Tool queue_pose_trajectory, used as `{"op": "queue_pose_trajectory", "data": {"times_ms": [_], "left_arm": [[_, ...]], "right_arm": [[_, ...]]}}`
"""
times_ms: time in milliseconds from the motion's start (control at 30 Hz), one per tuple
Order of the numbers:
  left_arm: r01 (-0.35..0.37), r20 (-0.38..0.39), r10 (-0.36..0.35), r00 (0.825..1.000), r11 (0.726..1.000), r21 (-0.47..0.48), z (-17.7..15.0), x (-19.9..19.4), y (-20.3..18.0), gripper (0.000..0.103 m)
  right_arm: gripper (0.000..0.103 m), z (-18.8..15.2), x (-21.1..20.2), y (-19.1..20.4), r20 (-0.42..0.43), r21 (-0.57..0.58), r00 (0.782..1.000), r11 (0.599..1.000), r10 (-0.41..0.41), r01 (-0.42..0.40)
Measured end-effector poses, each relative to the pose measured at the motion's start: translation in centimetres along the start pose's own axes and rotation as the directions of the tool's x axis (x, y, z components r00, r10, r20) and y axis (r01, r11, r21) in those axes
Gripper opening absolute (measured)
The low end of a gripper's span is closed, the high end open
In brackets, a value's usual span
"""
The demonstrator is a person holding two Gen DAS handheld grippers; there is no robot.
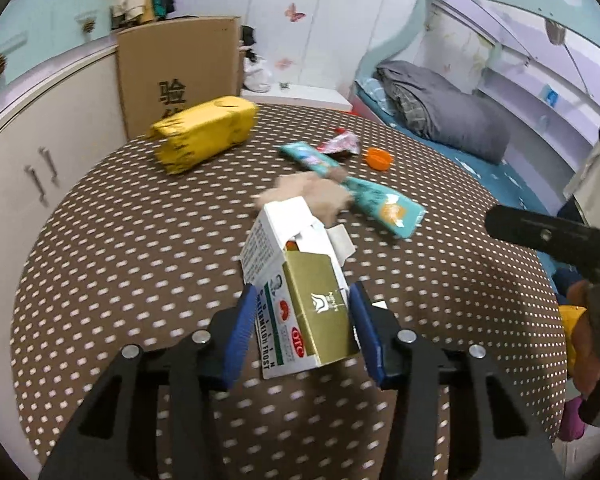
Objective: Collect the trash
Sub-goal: 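Grasp the beige cloth with the right tool while the left tool grasps the white-and-gold medicine box, then carry the cloth and medicine box over the wastebasket and open both tools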
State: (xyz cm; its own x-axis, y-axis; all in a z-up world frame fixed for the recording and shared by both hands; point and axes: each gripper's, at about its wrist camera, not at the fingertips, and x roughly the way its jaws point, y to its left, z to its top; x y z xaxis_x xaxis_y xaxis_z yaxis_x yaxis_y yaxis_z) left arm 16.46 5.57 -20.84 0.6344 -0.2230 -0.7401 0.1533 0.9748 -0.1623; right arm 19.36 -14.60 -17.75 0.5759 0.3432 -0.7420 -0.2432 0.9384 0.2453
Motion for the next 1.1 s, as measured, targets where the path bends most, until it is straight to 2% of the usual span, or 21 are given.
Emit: {"op": "queue_pose_trajectory", "data": {"times_ms": [267,367,433,667,733,833,967,1100], "left_arm": [[-0.081,0.031,0.085,0.996,0.991,-0.106,0.1,-1.5,4.9,0.047],[-0.103,0.033,0.108,0.994,0.986,-0.132,0.0,-1.9,6.3,0.047],[-0.111,0.032,0.116,0.993,0.983,-0.148,-0.2,-2.3,7.0,0.047],[-0.118,0.037,0.127,0.991,0.977,-0.179,-0.5,-2.5,7.9,0.047],[-0.118,0.037,0.126,0.991,0.976,-0.183,-0.4,-2.4,7.9,0.047],[-0.114,0.035,0.122,0.992,0.976,-0.188,-0.4,-2.4,8.0,0.047],[-0.112,0.040,0.121,0.992,0.976,-0.188,-0.5,-2.9,7.8,0.047],[-0.100,0.052,0.110,0.993,0.980,-0.175,0.0,-3.4,6.9,0.047]], "right_arm": [[0.097,2.1,3.3,6.0,-0.009,-0.129,0.993,0.985,0.114,-0.115],[0.095,2.5,5.4,8.0,-0.024,-0.171,0.994,0.979,0.110,-0.113],[0.089,2.6,6.5,8.8,-0.033,-0.197,0.994,0.974,0.108,-0.112],[0.069,2.0,10.9,9.9,-0.077,-0.274,0.997,0.962,-0.011,-0.011],[0.062,1.8,11.0,10.2,-0.050,-0.305,0.998,0.952,-0.033,0.017],[0.058,1.6,10.7,10.5,-0.054,-0.310,0.998,0.951,-0.010,-0.007],[0.058,1.0,9.2,9.7,-0.059,-0.283,0.997,0.957,0.043,-0.058],[0.058,0.8,6.5,8.5,-0.026,-0.249,0.995,0.964,0.093,-0.097]]}}
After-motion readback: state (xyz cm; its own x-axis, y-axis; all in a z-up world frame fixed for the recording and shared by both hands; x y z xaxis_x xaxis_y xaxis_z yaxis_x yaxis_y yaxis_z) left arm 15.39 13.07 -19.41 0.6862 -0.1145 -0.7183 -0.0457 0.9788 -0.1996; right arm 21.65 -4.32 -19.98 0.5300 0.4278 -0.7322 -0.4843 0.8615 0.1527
